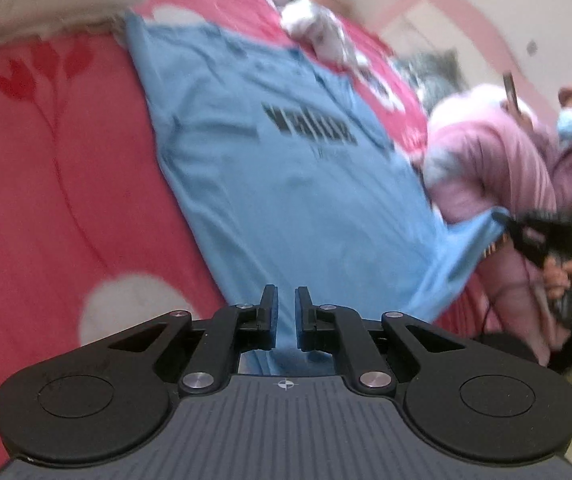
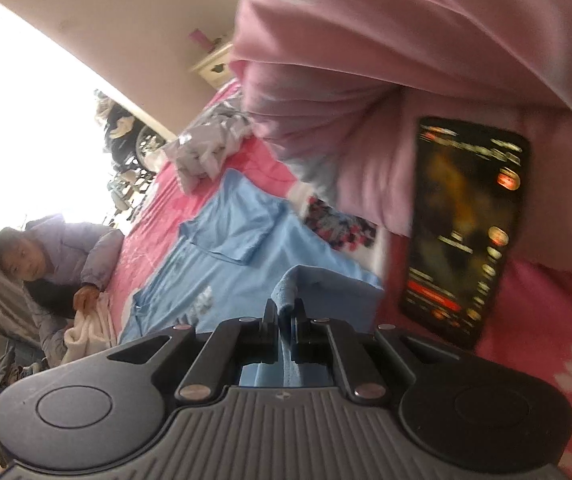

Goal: Fold clothes

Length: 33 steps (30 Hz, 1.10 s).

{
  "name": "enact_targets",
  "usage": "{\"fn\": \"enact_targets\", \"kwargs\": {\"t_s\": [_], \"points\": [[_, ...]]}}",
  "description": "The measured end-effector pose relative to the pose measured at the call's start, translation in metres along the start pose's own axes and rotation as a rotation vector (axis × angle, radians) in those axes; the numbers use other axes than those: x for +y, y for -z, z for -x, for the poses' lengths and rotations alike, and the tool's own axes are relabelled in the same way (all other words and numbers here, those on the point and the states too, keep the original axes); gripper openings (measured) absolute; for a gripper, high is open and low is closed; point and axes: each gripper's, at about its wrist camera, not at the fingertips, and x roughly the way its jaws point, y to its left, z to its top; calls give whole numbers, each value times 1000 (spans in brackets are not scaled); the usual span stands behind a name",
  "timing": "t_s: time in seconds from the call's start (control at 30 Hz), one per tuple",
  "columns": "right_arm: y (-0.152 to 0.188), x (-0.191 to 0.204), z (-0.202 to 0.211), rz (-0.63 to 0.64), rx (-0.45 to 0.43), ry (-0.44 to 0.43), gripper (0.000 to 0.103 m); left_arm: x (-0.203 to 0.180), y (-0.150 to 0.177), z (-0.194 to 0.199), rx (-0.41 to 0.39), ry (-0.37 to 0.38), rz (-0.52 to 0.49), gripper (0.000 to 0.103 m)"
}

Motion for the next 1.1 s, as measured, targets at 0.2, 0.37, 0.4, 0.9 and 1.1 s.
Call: {"fn": "enact_targets", "kwargs": {"t_s": [0.2, 0.37, 0.4, 0.9, 1.1], "points": [[18, -24, 22, -22, -1, 36, 6, -5, 22, 1, 80, 44, -43, 21], [30, -50, 29, -87, 4, 86, 6, -6, 37, -11, 179, 53, -48, 24], [31, -54, 29, -97, 4, 92, 6, -7, 39, -12, 182, 51, -50, 26], [39, -61, 26, -102, 17, 114, 6, 15, 7, -21, 200, 163, 288, 41], [37, -57, 22, -89, 18, 118, 6, 22, -4, -30, 252, 153, 387, 46]]}}
